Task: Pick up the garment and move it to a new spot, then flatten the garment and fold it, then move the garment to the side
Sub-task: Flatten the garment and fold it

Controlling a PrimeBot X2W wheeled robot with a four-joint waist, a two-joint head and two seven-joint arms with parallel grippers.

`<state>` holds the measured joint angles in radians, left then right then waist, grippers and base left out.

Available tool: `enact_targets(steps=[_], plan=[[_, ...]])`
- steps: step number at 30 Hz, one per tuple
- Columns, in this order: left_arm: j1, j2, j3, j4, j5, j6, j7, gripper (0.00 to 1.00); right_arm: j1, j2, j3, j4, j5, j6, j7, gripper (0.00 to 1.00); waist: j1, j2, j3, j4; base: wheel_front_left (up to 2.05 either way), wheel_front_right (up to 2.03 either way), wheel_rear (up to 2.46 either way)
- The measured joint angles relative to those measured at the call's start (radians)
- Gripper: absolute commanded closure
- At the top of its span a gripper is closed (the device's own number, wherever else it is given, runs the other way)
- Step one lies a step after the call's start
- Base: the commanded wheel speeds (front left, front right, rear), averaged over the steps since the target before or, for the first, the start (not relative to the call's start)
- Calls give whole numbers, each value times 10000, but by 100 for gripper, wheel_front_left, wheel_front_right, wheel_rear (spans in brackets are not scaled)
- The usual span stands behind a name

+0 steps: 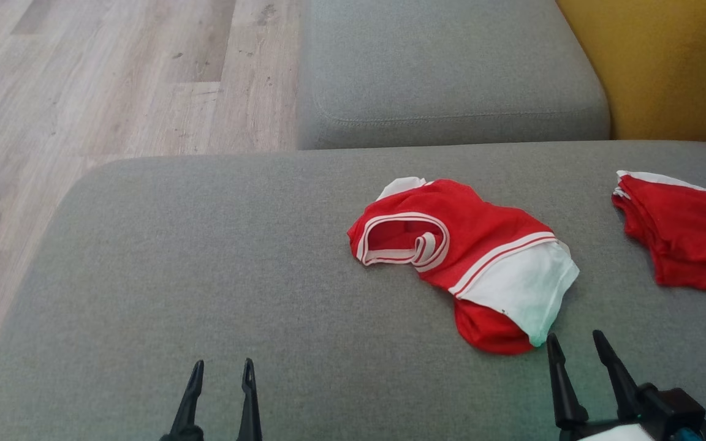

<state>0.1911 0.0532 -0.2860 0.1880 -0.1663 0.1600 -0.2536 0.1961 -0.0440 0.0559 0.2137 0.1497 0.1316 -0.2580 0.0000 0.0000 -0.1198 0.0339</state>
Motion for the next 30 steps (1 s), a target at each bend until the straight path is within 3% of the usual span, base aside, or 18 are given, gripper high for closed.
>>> enact_targets(steps=[16, 24, 30], plan=[[-304, 0, -426, 382, -330, -109, 0, 0, -47, -21, 362, 44, -19, 0, 0, 0, 0, 0, 384, -443, 0, 0, 0], [-2103, -13, -1791, 2422, -907, -821, 2, 0, -520, -213, 660, -17, -44, 0, 0, 0, 1, 0, 1035, -1585, 0, 0, 0], [-4541, -23, -2441, 4006, -1283, -986, 2, 0, -1301, -272, 899, -324, -44, 0, 0, 0, 4, 0, 2200, -2308, 0, 0, 0]])
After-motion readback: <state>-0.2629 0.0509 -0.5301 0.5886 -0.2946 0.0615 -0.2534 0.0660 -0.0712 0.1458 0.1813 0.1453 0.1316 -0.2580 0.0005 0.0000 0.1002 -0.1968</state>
